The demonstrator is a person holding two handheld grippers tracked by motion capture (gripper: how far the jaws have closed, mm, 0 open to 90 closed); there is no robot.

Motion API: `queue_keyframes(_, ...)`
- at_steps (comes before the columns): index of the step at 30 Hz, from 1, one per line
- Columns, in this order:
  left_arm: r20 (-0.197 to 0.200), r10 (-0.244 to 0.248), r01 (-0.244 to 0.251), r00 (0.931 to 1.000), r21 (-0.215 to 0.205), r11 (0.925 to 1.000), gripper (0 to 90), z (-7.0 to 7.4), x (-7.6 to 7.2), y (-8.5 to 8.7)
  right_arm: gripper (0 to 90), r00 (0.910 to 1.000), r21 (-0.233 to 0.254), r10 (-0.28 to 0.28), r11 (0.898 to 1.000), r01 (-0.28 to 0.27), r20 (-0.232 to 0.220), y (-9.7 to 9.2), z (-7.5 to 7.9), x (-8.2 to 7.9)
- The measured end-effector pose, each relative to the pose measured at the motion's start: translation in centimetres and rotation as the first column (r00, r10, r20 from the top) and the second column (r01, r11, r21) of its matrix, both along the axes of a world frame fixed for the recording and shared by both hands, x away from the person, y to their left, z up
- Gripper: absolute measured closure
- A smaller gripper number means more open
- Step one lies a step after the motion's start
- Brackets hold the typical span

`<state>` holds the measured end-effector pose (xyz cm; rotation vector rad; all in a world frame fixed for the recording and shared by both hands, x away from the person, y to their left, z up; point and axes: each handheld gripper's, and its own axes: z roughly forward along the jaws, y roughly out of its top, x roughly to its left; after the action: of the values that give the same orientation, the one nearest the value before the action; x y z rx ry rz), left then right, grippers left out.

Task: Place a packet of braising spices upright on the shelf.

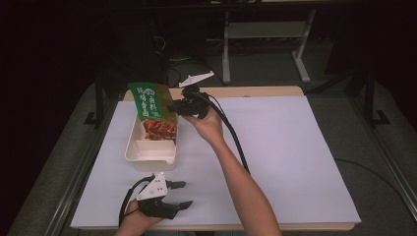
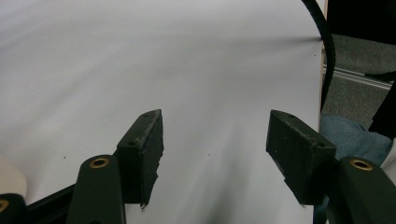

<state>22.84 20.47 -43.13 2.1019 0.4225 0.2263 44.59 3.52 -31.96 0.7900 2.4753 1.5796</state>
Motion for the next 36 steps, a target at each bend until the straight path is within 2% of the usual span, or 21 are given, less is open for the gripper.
queue_keyframes(11, -0.006, 0.004, -0.004, 1.0000, 0.004, 1.0000, 33.7, -0.1, 0.1, -0.1, 59.2, 0.9999, 0.009, -0.015, 1.000, 0.015, -0.007, -2.9, 0.8, -0.7)
queue_keyframes(14, -0.008, 0.003, -0.003, 1.0000, 0.006, 1.0000, 33.2, 0.0, 0.1, -0.1, 56.7, 0.9997, 0.024, -0.020, 1.000, 0.020, -0.017, -3.7, 0.9, -0.8)
queue_keyframes(24, -0.013, 0.008, -0.008, 0.9999, 0.007, 0.9999, 31.3, 0.0, 0.1, -0.1, 50.4, 0.9996, 0.019, -0.025, 1.000, 0.025, -0.015, -5.2, 1.1, -1.4)
queue_keyframes(36, -0.015, 0.011, -0.011, 0.9998, 0.010, 0.9999, 30.7, 0.0, 0.2, -0.1, 44.4, 0.9987, 0.014, -0.032, 0.999, 0.032, -0.039, -7.2, 1.0, -2.1)
